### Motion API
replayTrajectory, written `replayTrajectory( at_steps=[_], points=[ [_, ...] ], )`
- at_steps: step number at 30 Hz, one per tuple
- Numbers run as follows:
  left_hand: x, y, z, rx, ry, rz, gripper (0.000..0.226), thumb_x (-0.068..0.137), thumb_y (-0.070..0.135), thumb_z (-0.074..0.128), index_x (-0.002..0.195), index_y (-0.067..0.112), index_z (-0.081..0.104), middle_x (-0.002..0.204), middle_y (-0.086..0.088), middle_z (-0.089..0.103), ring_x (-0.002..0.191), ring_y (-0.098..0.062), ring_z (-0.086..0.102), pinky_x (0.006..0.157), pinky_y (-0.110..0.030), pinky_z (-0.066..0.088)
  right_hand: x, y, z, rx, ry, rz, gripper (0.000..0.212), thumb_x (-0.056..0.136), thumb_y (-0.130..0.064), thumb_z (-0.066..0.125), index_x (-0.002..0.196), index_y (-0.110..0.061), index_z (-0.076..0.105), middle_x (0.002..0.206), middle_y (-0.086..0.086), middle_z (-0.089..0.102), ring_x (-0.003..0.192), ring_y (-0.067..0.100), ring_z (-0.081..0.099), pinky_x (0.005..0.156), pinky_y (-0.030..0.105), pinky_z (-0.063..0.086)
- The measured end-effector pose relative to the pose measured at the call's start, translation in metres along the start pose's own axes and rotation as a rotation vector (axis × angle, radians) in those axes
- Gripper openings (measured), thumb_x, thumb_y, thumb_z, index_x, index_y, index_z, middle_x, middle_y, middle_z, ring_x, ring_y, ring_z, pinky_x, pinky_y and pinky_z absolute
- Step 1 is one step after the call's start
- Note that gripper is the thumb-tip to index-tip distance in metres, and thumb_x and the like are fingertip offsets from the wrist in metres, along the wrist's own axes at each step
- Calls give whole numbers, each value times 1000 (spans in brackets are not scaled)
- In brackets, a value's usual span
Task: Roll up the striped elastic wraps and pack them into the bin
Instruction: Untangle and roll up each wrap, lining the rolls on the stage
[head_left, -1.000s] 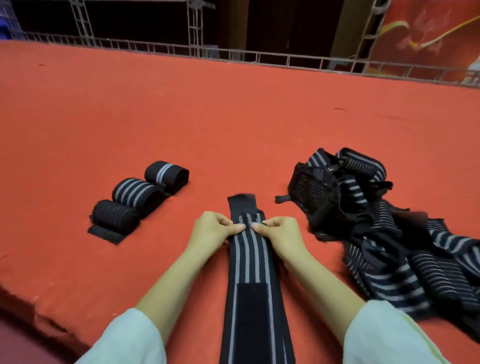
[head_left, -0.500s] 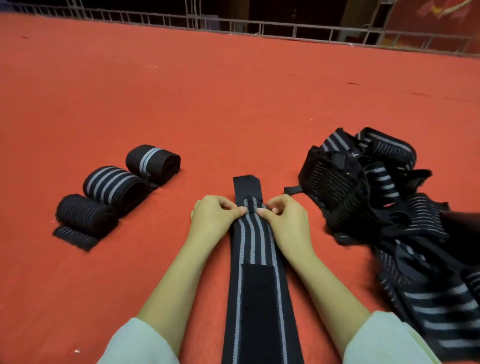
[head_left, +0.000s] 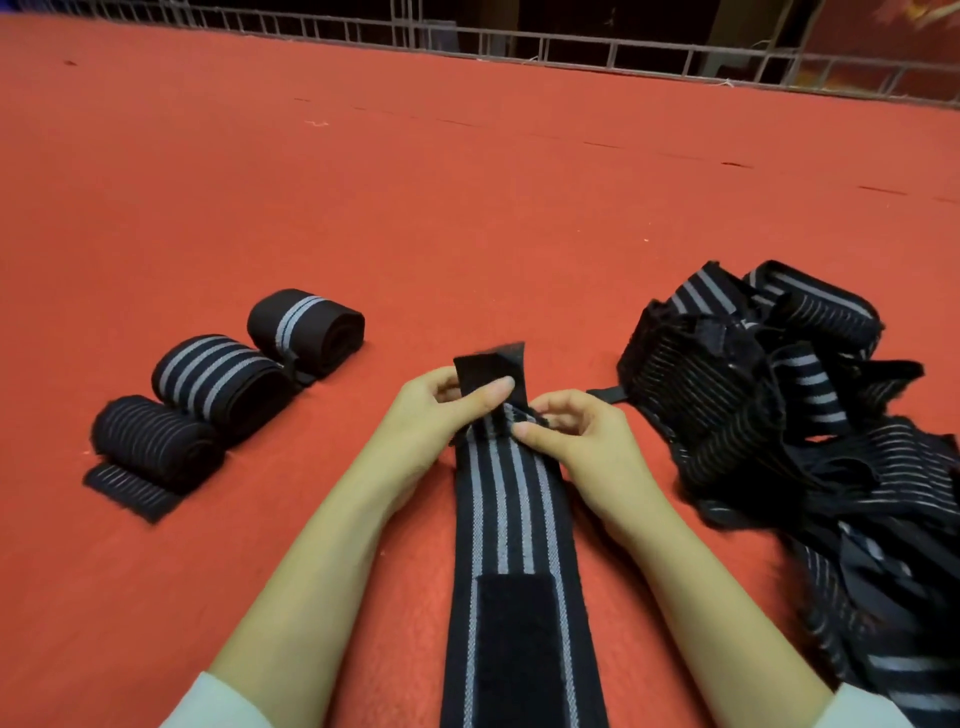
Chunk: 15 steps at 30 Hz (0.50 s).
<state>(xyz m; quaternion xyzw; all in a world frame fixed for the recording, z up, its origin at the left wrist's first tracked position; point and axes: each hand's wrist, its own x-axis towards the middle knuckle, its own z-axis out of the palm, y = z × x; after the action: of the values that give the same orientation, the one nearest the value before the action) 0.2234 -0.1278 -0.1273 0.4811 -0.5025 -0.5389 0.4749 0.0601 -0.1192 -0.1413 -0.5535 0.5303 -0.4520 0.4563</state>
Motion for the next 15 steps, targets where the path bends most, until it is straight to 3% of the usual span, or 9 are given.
replayTrajectory(
  at_steps=[5,11,15],
  points=[
    [-4,4,11,-105,108,78,14,82,15,72,92,5,72,88,-10,74,78,-19,68,70,-31,52,-1,-4,2,104,-53,-64,14,83,-11,72,94,-17,66,88,-2,69,80,1,63,72,15,47],
    [3,7,6,-54,186,76,24,80,23,76,85,1,73,77,-12,72,68,-17,64,64,-29,48,-5,-9,6,229,-140,-47,15,88,-12,64,94,2,67,80,5,70,72,11,64,65,18,51],
    [14,12,10,-70,96,81,15,84,14,71,94,3,73,77,-3,71,65,-10,62,58,-18,48,-5,-8,4,227,-132,-13,15,89,-12,63,93,1,67,83,11,69,73,15,64,66,23,52]
  ],
)
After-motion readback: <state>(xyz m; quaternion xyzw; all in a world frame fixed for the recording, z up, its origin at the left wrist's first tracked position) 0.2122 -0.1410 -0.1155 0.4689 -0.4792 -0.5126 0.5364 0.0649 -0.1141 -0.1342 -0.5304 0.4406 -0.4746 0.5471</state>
